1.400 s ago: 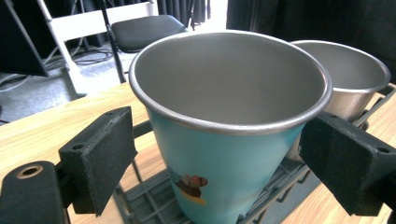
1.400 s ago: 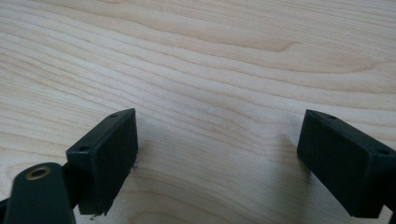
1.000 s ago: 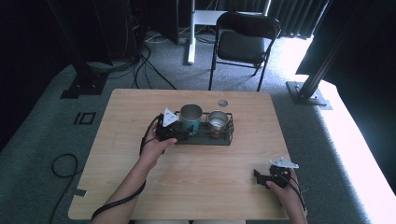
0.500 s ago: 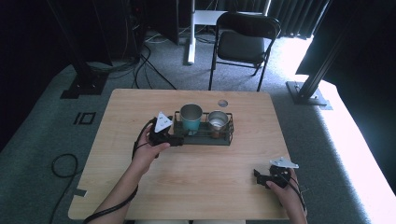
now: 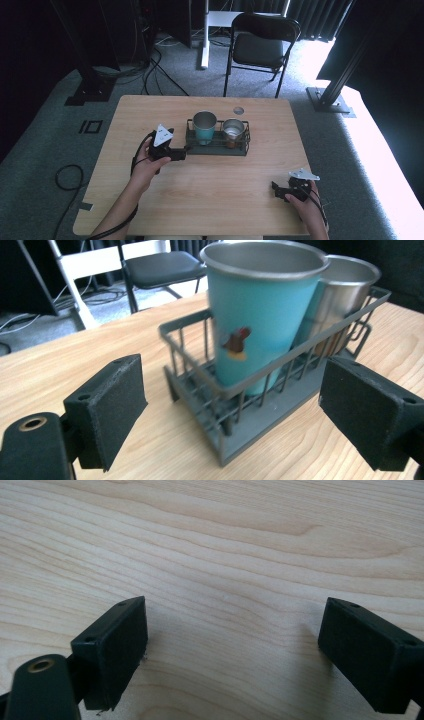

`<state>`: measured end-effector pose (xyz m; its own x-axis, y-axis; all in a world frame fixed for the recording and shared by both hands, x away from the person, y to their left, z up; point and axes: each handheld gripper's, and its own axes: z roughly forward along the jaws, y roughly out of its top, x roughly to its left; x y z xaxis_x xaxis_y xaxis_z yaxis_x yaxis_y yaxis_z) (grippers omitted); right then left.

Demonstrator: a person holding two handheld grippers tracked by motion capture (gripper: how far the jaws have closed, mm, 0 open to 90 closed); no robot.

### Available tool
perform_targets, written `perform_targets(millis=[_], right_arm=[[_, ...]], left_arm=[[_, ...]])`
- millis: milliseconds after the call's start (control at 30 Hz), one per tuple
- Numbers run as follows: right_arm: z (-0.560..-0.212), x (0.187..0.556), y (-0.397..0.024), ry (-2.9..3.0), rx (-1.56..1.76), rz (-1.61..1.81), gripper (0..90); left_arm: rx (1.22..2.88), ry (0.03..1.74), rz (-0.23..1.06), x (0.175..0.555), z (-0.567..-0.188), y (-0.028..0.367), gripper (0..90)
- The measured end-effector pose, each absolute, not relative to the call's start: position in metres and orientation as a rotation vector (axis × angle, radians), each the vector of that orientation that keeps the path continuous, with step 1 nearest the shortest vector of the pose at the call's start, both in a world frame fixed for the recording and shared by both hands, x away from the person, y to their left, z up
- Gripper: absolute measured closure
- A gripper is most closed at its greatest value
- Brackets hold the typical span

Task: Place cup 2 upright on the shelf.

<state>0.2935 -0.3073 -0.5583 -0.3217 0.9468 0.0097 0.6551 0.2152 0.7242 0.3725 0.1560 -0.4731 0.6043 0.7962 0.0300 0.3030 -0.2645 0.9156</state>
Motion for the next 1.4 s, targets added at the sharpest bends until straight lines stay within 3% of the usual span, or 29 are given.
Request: perform_targets(millis=[1400], right_arm=[[-0.558,0.294,-0.307,2.057,1.479,0.891,12.0]], left_arm=[[1.82,1.081,0.63,0.32,-0.518,0.242,14.2]])
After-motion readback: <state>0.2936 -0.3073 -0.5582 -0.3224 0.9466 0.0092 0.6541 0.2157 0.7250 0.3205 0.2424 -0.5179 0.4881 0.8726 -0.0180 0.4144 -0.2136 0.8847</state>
